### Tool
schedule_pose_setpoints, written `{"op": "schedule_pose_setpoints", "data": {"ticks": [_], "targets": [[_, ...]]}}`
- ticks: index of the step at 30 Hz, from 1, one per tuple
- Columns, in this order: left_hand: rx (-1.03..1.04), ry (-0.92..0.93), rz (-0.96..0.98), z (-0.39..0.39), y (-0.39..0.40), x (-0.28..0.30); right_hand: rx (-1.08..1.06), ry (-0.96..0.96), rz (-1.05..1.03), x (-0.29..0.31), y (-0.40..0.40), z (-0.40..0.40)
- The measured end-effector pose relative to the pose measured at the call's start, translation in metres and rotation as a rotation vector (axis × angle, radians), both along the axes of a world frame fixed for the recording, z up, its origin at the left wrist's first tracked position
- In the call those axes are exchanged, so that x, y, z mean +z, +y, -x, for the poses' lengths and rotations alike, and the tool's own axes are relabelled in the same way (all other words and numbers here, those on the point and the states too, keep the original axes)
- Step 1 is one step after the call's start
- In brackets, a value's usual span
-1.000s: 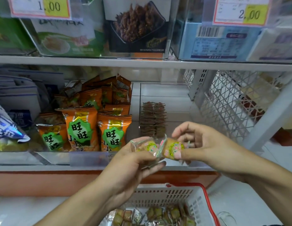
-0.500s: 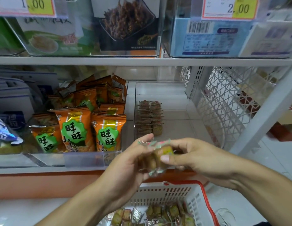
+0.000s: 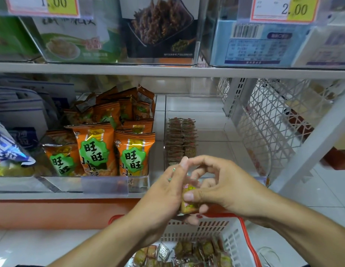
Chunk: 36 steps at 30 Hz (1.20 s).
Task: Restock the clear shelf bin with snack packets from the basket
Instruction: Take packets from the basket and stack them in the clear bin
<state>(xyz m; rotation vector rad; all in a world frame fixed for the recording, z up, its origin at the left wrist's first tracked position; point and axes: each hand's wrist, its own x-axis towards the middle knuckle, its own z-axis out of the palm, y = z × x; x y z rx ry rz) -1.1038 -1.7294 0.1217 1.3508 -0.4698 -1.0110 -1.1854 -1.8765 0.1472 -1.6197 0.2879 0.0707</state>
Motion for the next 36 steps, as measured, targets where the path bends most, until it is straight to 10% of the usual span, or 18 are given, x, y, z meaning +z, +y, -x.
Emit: {"op": "schedule_pose_setpoints", "data": {"ticks": [5, 15, 23, 36], "targets": [[-0.06, -0.102, -0.132, -0.003, 0.004, -0.007, 0.246, 0.153, 0.629, 0.009, -0.007, 0.0], [0.179, -0.115, 0.069, -0.013, -0.002, -0.003, 0.081, -0.211, 0.443, 0.021, -0.024, -0.023], [-0.012, -1.221, -0.333, -0.002, 0.005, -0.019, -0.089, 0.215, 0.957, -0.032, -0.073, -0.071], [-0.28, -1.42, -0.456, -0.003, 0.003, -0.024, -0.198, 0.333, 0.87, -0.071, -0.062, -0.113]]}}
